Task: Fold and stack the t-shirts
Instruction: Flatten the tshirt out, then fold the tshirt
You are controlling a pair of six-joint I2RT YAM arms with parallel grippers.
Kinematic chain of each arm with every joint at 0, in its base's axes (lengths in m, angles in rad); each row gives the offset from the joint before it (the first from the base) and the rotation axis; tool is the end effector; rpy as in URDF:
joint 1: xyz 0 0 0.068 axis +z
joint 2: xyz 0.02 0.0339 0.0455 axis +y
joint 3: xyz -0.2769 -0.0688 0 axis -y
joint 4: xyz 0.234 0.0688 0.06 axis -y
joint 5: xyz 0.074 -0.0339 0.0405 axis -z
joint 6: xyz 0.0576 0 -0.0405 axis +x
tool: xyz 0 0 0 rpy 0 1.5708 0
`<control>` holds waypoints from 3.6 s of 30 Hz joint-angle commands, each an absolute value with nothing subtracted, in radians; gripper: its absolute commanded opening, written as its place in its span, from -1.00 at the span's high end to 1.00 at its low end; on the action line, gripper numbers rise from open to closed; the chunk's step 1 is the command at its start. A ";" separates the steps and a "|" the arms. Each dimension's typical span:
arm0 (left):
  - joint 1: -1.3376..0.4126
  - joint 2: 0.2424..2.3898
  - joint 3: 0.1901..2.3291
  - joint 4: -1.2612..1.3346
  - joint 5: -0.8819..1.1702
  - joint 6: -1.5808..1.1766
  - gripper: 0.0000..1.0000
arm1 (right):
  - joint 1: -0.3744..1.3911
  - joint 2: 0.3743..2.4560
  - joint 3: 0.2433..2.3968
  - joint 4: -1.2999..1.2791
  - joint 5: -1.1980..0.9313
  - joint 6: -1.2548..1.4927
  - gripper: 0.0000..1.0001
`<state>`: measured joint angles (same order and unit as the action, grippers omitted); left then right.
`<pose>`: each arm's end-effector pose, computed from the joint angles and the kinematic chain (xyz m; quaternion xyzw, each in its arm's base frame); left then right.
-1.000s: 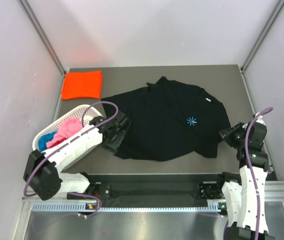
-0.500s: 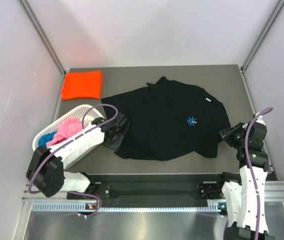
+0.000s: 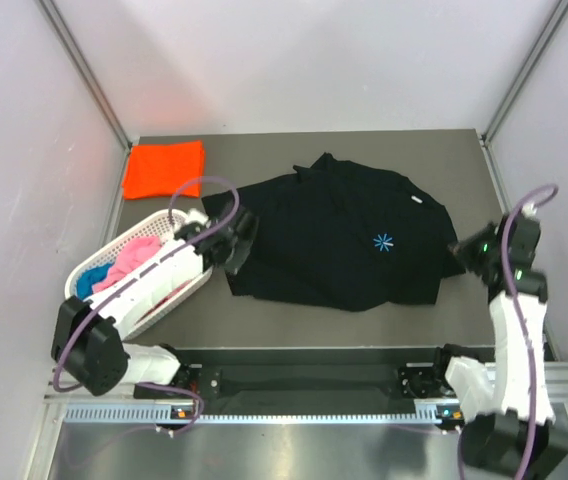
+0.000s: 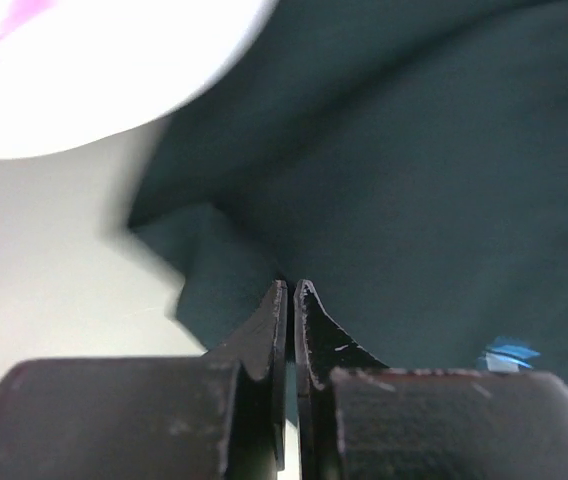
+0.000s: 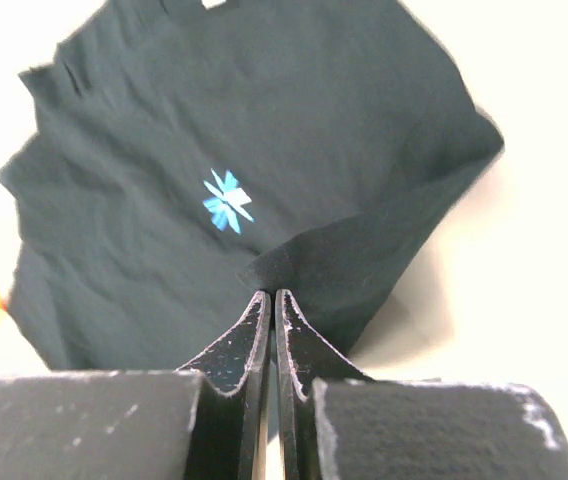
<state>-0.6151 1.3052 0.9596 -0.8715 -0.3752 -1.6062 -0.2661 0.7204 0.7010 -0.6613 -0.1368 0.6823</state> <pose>0.2017 -0.1166 0.2382 -0.4887 0.8352 -0.0733 0.2413 0.1457 -0.0316 0.2691 0.3850 0.8146 0.1491 0.4075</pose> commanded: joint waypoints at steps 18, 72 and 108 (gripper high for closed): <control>-0.561 1.177 1.827 -0.692 -0.366 -1.121 1.00 | -0.275 0.996 2.194 -1.049 0.080 0.552 1.00; -0.368 1.292 1.074 0.092 -0.204 -1.126 1.00 | -0.494 1.037 1.417 -0.532 -0.132 0.528 1.00; -0.402 0.999 0.554 -0.310 -0.167 -1.117 1.00 | -0.494 0.563 0.954 -1.086 0.439 0.660 1.00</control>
